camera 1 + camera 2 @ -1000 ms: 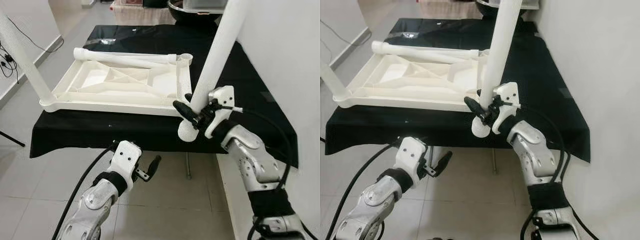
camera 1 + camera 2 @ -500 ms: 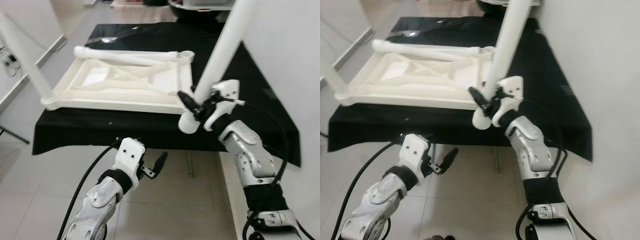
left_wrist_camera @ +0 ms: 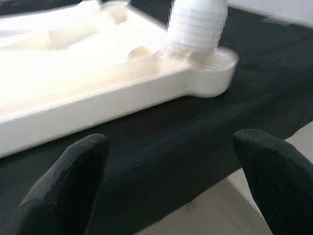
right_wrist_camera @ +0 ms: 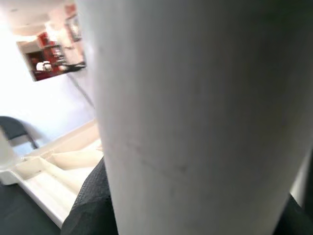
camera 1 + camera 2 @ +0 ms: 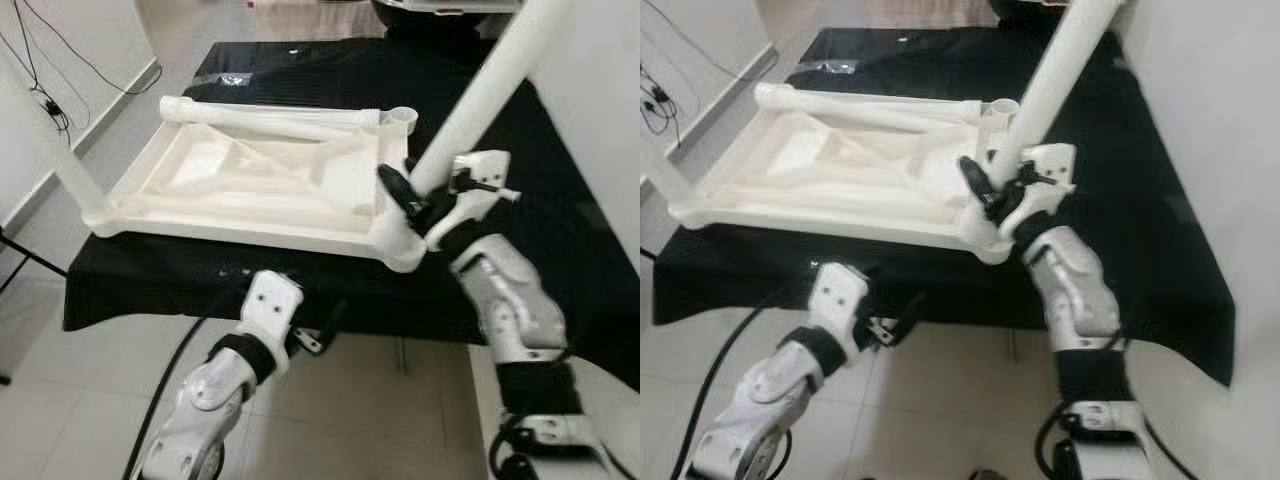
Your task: Building children table
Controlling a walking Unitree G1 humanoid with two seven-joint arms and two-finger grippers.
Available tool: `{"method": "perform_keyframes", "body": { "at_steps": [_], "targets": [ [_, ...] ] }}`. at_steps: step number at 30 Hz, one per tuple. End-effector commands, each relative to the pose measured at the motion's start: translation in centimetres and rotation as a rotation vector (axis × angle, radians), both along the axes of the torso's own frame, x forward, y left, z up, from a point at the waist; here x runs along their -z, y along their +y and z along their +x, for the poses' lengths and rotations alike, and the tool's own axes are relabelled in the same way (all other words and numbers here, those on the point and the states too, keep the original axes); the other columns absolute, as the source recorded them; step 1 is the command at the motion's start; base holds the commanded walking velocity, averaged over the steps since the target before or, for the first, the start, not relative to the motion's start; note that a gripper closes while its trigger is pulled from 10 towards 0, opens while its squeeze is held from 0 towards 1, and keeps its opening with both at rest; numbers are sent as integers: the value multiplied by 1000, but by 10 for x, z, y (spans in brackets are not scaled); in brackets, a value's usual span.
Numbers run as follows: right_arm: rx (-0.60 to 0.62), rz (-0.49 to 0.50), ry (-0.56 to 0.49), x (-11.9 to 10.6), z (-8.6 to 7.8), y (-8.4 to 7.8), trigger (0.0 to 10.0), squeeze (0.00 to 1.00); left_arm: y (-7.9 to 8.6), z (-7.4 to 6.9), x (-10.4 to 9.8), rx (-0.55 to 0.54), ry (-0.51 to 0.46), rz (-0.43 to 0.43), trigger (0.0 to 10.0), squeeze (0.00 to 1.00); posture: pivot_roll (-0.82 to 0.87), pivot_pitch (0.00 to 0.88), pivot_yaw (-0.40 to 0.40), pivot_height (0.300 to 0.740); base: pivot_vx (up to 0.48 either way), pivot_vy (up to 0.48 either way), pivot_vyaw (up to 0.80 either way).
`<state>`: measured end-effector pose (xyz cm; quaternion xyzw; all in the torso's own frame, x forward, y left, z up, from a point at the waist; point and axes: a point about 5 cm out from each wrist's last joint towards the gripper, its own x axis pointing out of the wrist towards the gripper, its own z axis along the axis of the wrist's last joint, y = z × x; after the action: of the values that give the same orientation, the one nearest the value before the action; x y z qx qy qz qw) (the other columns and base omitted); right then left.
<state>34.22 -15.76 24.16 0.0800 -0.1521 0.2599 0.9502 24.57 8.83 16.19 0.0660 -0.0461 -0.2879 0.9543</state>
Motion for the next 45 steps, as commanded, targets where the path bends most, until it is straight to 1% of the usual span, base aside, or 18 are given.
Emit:
{"method": "perform_keyframes", "body": {
  "at_steps": [1, 4, 11, 12, 13, 14, 15, 19, 22, 24, 29, 33, 35, 38, 41, 43, 44, 45],
  "targets": [
    [-67, -6, -45, -3, -5, 8, 10000, 0, 0, -6, 11, 31, 33, 36, 10000, 0, 89, 163, -1, 740, 0, 0, 0],
    [-120, -28, -84, -8, -8, 3, 10000, 0, -4, -15, 16, 115, 54, 45, 10000, 0, 90, 167, 0, 740, 0, 0, 0],
    [-157, -115, -123, -13, -7, -2, 10000, 0, -6, -19, 18, 153, 61, 59, 10000, 0, 87, 178, 2, 740, 0, 0, 0],
    [-131, -167, -124, -12, -2, -3, 10000, 0, -6, -20, 18, 160, 56, 64, 10000, 0, 89, 189, 3, 740, 0, 0, 0],
    [-131, -167, -124, -12, -2, -3, 10000, 0, -6, -20, 18, 160, 56, 64, 10000, 0, 89, 189, 3, 740, 0, 0, 0],
    [-109, -272, -143, -15, 12, -2, 10000, 0, -7, -23, 17, 170, 50, 64, 10000, 0, 100, 213, 8, 740, 0, 0, 0],
    [-131, -298, -158, -21, 18, -1, 10000, 0, -7, -25, 17, 175, 48, 65, 10000, 0, 105, 224, 11, 740, 0, 0, 0],
    [-165, -312, -174, -27, 23, 1, 10000, 0, -7, -27, 18, 180, 46, 65, 10000, 0, 105, 224, 11, 740, 0, 0, 0],
    [-312, -367, -180, -36, 23, 6, 10000, 0, -7, -32, 16, 188, 37, 57, 10000, 0, 122, 261, 15, 740, 0, 0, 0],
    [-461, -424, -179, -43, 20, 10, 10000, 0, -7, -36, 13, 196, 22, 58, 10000, 0, 132, 283, 17, 740, 0, 0, 0],
    [-634, -502, -160, -53, 19, 8, 10000, 0, -8, -40, 7, 209, 3, 58, 10000, 0, 146, 318, 20, 740, 0, 0, 0],
    [-696, -514, -150, -60, 21, 4, 10000, 0, -8, -43, 1, 215, -15, 51, 10000, 0, 152, 334, 22, 740, 0, 0, 0],
    [-792, -436, -161, -77, 19, -8, 10000, 0, -11, -45, -20, 234, -84, 41, 10000, 0, 158, 361, 25, 740, 0, 0, 0],
    [-791, -443, -163, -81, 19, -13, 10000, 0, -12, -46, -26, 246, -106, 41, 10000, 0, 163, 369, 27, 740, 0, 0, 0],
    [-759, -463, -157, -89, 20, -29, 10000, 0, -12, -45, -45, 257, -158, 30, 10000, 0, 160, 384, 33, 740, 0, 0, 0],
    [-759, -463, -157, -89, 20, -29, 10000, 0, -12, -45, -45, 257, -158, 30, 10000, 0, 160, 384, 33, 740, 0, 0, 0],
    [-764, -453, -161, -94, 19, -38, 10000, 0, -11, -45, -52, 259, -180, 29, 10000, 0, 161, 387, 34, 740, 0, 0, 0],
    [-764, -453, -161, -94, 19, -38, 10000, 0, -11, -45, -52, 259, -180, 29, 10000, 0, 161, 387, 34, 740, 0, 0, 0]
  ]
}}
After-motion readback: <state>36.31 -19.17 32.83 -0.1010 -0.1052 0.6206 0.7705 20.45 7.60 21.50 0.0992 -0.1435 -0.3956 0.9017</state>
